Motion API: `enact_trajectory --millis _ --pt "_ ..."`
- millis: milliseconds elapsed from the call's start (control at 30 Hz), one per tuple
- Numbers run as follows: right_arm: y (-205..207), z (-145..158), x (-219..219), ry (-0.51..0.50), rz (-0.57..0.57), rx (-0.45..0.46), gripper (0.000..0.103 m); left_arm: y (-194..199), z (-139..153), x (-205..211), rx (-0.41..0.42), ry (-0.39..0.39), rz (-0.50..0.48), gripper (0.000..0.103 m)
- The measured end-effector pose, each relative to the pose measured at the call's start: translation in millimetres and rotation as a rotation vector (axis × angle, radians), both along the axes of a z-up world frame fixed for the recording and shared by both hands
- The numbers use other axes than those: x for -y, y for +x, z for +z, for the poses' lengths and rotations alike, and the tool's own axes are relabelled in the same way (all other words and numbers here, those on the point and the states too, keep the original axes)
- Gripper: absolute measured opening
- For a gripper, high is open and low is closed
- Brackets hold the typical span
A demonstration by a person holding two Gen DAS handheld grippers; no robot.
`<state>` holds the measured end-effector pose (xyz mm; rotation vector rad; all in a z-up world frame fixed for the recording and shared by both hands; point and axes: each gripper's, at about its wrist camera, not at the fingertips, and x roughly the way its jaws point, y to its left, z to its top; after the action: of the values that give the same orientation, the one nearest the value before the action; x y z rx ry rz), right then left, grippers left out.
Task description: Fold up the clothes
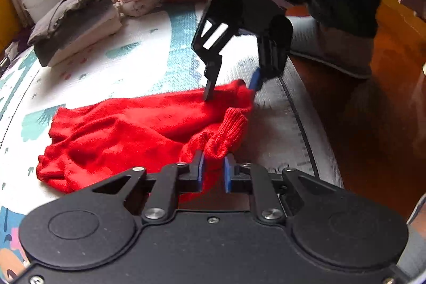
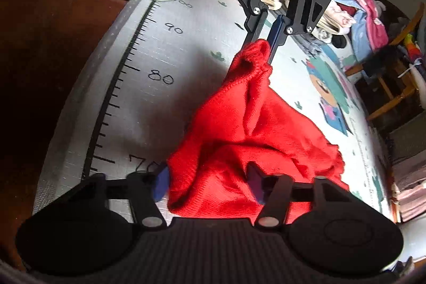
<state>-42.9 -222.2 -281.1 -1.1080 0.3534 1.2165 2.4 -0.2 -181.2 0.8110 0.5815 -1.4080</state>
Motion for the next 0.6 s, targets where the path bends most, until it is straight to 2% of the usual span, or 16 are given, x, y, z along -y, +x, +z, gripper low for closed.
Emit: enact_trajectory --millis 100,167,267,300,367,433,600 --pt "4 5 0 0.013 -0.038 -0.068 0.037 -7 -7 2 0.027 0.03 -0.043 0.013" --pt "8 13 1 0.021 -0.064 -0.146 0.03 -15 -11 3 0.051 0.052 -0.086 0.013" --pt "11 27 4 0.041 -0.095 -0.275 0.027 -29 -17 4 0.026 0.08 -0.145 0.012" --pt "10 31 6 0.043 -0.095 -0.32 0.027 -34 -18 3 -0.001 0.09 -0.167 0.012" --pt "13 41 11 0.062 -0.129 -0.475 0.026 -40 -16 1 -0.107 0.097 -0.193 0.012" --pt "18 52 18 0.097 -0.158 -0.612 0.026 -37 -8 -2 -0.197 0.079 -0.176 0.011" --pt "49 89 33 0.176 -0.241 -0.682 0.026 13 21 -12 -0.337 -0.025 -0.019 0.011"
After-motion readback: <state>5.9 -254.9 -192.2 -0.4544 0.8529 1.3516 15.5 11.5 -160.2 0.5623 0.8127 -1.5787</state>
